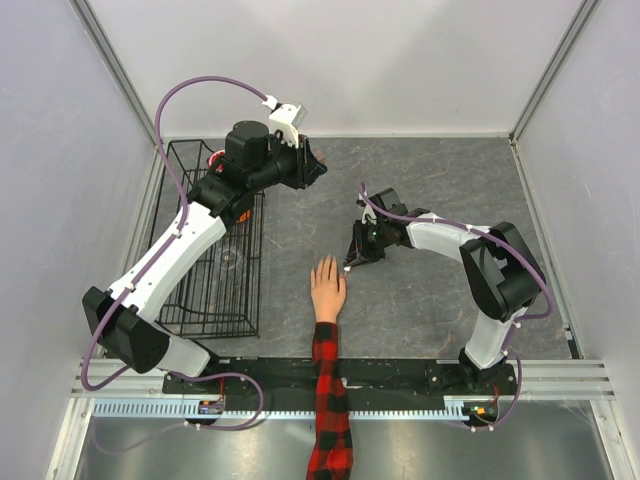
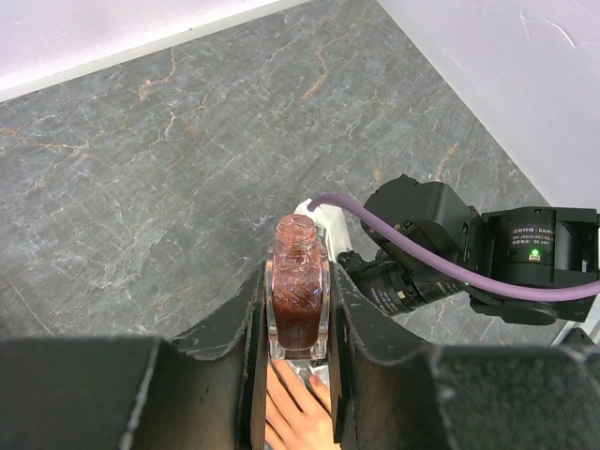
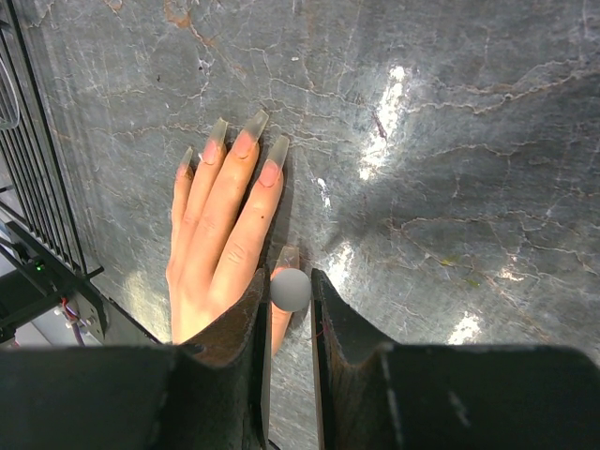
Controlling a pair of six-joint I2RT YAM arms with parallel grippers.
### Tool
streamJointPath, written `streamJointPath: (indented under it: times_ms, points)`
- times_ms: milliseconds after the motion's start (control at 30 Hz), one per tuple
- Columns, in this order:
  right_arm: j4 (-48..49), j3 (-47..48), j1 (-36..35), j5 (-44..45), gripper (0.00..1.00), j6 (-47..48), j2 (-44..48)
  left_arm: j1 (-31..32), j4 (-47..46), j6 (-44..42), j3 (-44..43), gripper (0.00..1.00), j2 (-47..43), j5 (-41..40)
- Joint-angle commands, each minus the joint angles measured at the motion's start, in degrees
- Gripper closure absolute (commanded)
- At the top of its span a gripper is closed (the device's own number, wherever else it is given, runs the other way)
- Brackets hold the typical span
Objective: Paint the nails
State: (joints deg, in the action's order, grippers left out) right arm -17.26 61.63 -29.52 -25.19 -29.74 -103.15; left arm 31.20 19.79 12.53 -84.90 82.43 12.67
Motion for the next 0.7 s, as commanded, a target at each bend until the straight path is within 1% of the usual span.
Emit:
streamJointPath:
  times_ms: [0, 667]
  points:
    - [-0.06, 0.69, -0.45, -0.12, 1.0, 0.82, -0.56, -0.44, -1.51, 1.0, -0.09, 0.98, -1.75, 1.4]
    - [-0.23, 0.51, -0.28, 2.07, 1.0, 0.47, 0.23, -0.44, -1.51, 1.09, 0.18, 0.98, -2.1, 1.22]
